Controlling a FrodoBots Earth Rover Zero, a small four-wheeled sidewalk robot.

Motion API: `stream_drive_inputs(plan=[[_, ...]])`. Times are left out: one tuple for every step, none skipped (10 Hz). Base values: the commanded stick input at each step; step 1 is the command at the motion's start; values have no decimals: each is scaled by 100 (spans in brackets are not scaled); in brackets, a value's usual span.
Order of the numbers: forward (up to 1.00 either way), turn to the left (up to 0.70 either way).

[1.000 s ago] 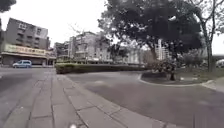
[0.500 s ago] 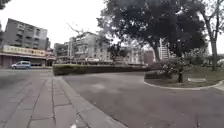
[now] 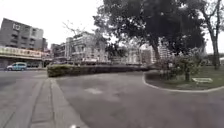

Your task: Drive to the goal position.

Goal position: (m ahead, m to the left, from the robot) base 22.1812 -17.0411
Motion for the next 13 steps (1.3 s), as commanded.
stream_drive_inputs(plan=[[100,-40],[100,-40],[100,-40],[100,-40],[100,-22],[100,-5],[100,0],[100,0],[100,0],[100,0],[100,0],[100,0],[100,40]])
